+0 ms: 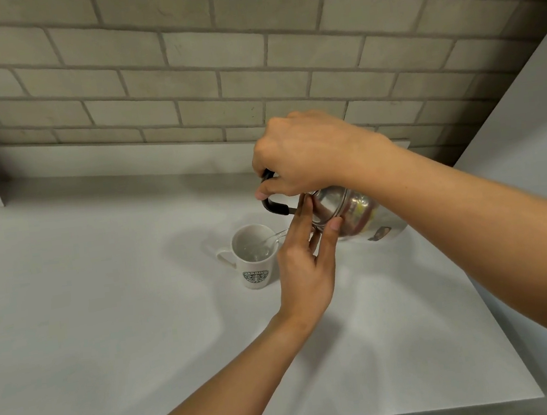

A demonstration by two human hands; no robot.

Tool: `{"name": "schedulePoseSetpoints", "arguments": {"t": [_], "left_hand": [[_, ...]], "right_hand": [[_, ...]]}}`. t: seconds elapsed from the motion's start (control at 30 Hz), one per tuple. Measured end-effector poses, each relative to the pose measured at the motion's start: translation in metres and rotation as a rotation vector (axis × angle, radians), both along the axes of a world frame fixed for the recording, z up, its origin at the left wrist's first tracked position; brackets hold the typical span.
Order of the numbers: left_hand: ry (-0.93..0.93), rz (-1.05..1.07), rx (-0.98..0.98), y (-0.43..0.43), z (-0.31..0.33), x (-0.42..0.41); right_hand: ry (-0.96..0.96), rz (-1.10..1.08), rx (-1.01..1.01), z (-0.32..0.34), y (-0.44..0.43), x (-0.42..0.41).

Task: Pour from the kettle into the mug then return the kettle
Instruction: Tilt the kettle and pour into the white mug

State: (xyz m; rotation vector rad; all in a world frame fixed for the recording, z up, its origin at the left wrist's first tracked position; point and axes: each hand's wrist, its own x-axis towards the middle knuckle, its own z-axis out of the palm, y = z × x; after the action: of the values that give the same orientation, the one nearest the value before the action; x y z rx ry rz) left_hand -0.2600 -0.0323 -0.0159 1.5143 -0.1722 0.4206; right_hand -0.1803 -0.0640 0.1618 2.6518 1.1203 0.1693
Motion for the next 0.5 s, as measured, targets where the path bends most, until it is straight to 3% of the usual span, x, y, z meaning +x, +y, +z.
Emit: {"name": "schedulePoseSetpoints", "arguments": {"t": [0.5], "left_hand": [[0.034,-0.010,-0.011,0.0050,-0.0043,-0.0023]], "right_hand": [[0.019,-0.020,-0.011,-0.0010,0.0084,-0.0033]]}}
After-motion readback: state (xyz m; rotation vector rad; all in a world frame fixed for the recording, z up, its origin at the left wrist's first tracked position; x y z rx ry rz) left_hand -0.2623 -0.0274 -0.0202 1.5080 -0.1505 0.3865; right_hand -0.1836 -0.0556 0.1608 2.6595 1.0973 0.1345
